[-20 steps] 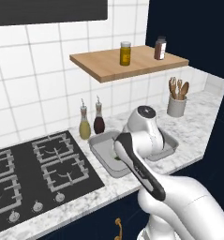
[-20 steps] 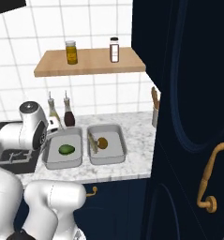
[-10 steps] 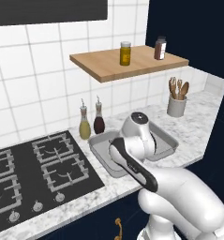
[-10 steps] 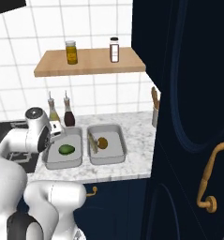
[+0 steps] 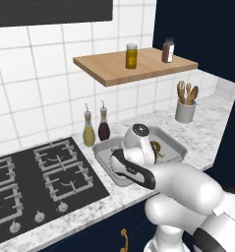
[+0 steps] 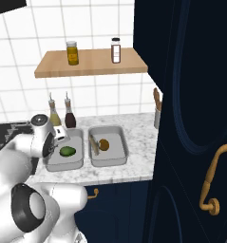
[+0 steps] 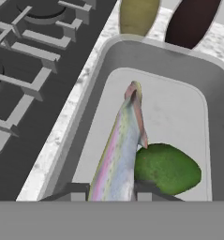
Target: Place one avocado and one fish in each tupperware on the nearby counter, to pack two identical lunches.
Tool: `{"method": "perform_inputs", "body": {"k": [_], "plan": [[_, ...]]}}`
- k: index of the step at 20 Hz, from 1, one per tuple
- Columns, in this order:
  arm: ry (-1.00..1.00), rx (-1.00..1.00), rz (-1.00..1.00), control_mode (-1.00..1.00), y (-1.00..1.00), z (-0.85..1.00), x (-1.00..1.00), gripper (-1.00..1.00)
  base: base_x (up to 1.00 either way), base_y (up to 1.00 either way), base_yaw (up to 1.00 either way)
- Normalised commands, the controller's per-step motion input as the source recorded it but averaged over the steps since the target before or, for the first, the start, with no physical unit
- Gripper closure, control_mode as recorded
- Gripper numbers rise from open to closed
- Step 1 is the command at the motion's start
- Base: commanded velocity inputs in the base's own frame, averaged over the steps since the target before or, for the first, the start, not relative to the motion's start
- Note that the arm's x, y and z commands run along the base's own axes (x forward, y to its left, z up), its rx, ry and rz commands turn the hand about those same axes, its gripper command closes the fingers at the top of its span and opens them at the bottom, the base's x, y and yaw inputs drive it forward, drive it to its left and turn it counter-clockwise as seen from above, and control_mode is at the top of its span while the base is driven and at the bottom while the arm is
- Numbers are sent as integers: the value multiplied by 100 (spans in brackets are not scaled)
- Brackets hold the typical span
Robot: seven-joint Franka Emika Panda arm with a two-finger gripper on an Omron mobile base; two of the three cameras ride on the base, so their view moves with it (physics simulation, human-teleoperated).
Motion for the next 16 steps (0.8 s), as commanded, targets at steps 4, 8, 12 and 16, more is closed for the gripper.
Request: {"method": "perform_inputs", "body": {"k": [4,8,12,16], "plan": [[-2,0,0,-100,8,-19,49,100,0,0,0],[0,0,0,-100,16,-20,36,-100,0,0,0],[0,0,0,-100,7,-20,19,-100,0,0,0],[-4,0,0,-100,1,-4,15,-100,0,0,0]]}}
